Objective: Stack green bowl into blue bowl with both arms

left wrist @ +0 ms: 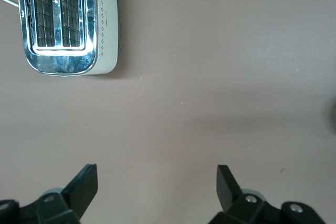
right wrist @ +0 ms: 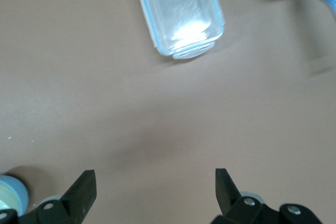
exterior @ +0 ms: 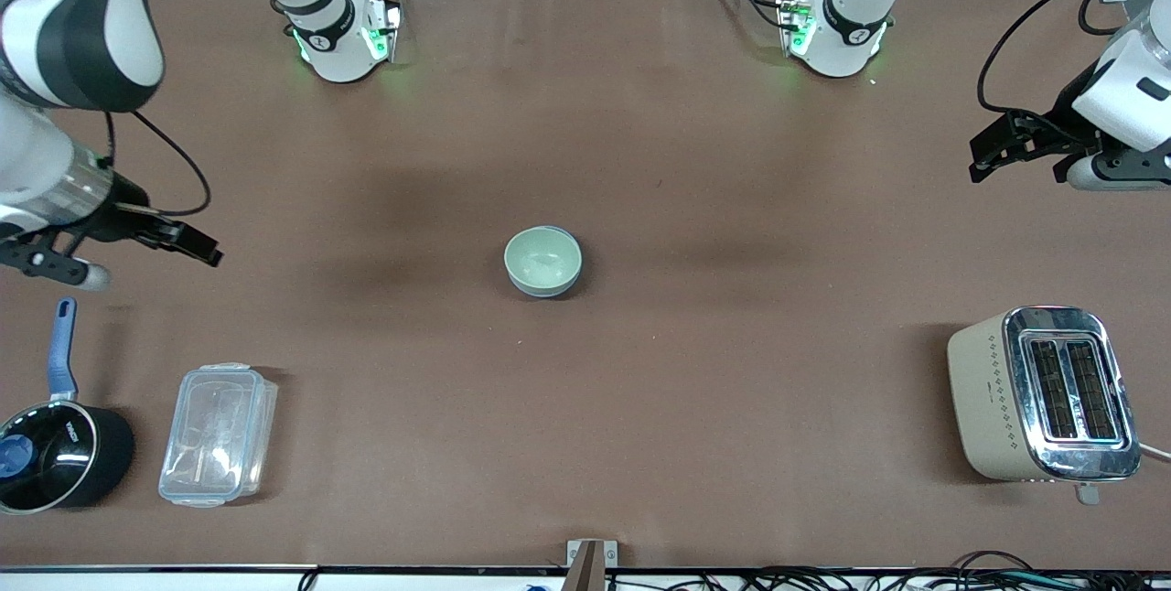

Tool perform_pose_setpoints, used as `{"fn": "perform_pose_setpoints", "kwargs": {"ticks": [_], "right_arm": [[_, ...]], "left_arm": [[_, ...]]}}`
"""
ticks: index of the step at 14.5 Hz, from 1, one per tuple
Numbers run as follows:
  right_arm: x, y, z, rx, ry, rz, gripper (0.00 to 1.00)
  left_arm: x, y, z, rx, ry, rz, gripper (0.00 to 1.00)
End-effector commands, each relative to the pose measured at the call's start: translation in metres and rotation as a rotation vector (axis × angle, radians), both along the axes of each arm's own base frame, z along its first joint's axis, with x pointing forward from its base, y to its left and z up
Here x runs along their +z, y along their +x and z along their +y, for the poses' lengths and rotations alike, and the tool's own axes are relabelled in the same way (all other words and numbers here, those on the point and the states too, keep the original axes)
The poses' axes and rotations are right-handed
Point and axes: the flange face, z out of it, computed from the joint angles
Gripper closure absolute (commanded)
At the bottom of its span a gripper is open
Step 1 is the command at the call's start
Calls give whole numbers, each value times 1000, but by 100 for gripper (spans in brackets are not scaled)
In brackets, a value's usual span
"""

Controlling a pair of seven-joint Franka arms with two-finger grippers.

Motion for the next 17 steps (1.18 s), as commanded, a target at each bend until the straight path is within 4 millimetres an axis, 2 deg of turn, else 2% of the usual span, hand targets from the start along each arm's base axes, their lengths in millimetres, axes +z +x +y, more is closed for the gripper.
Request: {"fn": "perform_pose_setpoints", "kwargs": {"ticks": [1,3,6,9,11,12,17], "right_arm": [[36,-12,-37,68,-7,-12,0],[64,-14,-53,54,-9,-12,0],[94,-19,-62,41,-10,-2,0],[111,-27,-74,54,-53,21,0],[124,-37,-94,16,-49,46,0],[127,-38,-84,36,-49,57,0],[141,-57,-73,57,-41,44,0]], "left_arm": [[6,-3,1,-10,2,-5,0],[14,-4,5,-5,-1,-22,0],[23,-5,7,2,-2,-28,0],[26,-6,10,5,-2,-28,0],[28,-7,12,10,-2,-24,0],[29,-9,12,10,-1,-15,0],[26,-13,14,12,2,18,0]]}}
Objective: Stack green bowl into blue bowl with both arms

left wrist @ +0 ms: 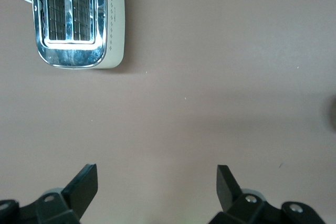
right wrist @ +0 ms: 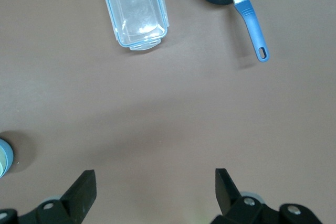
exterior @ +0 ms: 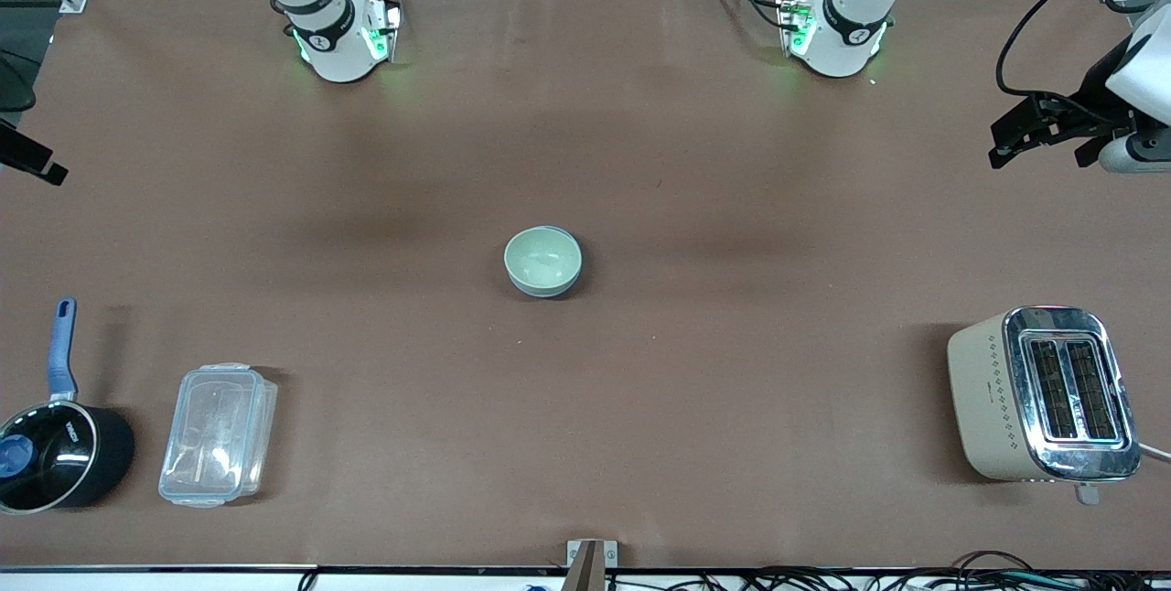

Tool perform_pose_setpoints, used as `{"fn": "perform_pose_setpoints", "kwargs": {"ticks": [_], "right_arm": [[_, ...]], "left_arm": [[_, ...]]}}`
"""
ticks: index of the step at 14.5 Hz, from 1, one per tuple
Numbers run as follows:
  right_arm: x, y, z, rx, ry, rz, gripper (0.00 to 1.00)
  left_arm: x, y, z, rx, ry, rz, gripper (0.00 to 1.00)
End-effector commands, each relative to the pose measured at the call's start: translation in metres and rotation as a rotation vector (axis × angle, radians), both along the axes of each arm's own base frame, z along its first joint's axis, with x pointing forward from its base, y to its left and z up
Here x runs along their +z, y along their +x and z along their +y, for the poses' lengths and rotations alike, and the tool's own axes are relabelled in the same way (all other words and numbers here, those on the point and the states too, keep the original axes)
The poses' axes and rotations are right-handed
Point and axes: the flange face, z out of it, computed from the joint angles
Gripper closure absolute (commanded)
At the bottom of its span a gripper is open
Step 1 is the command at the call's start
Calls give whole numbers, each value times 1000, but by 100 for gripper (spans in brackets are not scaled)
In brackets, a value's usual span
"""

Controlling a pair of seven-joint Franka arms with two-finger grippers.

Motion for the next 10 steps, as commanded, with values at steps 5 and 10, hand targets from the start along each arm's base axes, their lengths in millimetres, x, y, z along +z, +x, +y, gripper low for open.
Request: {"fn": "perform_pose_setpoints", "kwargs": {"ticks": [5,10], "right_arm": [[1,-25,4,44,-19,2,0],[-2,-22,6,50,-27,5,0]], "left_arm": [[4,-3,9,0,2,8,0],[2,-2,8,1,1,16,0]]}}
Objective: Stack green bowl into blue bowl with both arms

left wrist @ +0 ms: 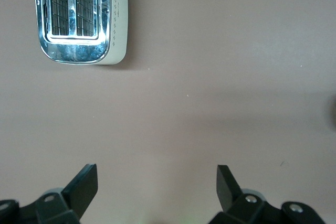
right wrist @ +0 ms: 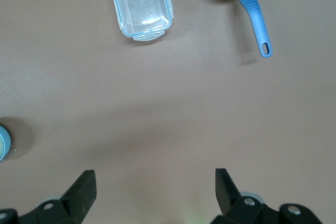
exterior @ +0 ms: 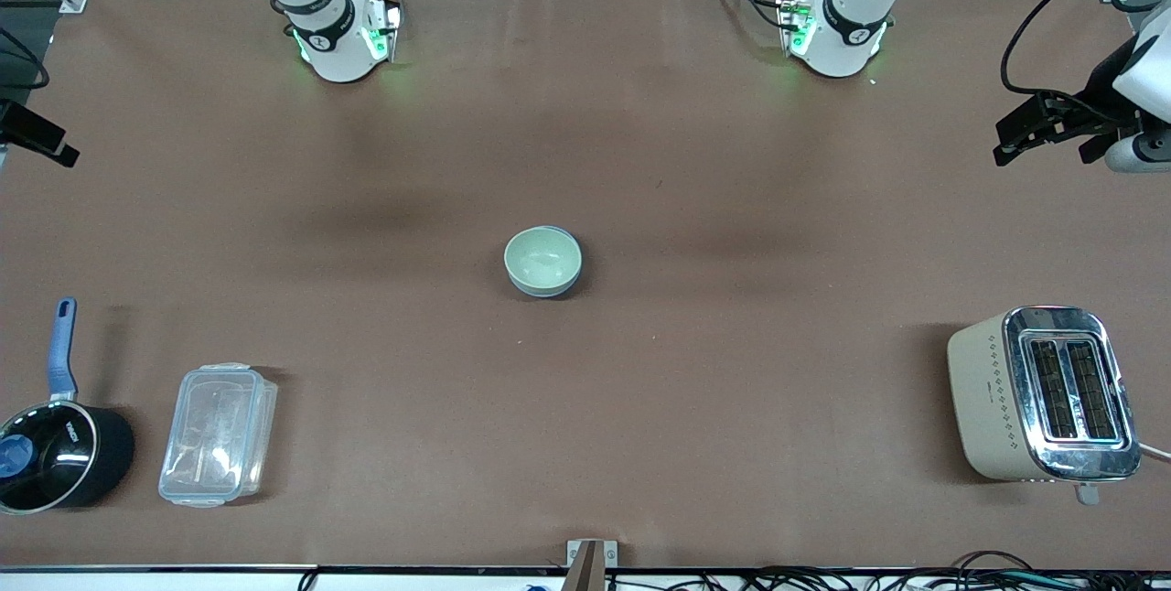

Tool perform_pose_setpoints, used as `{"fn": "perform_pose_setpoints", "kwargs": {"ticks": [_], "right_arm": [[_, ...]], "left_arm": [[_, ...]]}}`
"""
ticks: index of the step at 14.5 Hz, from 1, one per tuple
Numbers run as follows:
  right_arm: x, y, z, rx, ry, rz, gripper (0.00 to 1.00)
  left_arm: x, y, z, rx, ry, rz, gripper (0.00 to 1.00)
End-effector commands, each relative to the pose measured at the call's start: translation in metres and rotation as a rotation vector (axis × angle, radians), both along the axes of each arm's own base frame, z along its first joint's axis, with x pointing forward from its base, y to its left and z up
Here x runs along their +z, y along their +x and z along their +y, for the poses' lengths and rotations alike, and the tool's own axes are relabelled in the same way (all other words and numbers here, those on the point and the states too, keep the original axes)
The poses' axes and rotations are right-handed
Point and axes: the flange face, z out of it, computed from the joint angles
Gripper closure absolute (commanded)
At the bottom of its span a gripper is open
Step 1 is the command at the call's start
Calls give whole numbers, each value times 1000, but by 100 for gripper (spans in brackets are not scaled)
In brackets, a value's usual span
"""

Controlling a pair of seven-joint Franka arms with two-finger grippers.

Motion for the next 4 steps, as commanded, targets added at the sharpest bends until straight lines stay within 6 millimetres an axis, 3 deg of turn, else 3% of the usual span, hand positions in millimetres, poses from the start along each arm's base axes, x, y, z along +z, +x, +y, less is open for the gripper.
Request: {"fn": "perform_pose_setpoints", "kwargs": {"ticks": [1,4], "right_arm": [[0,-7,-1,11,-21,-8,0],[0,-8,-3,86,-17,-7,0]], "left_arm": [[3,-2,0,-15,1,7,0],[0,-1,-5,-26,1,11,0]]}}
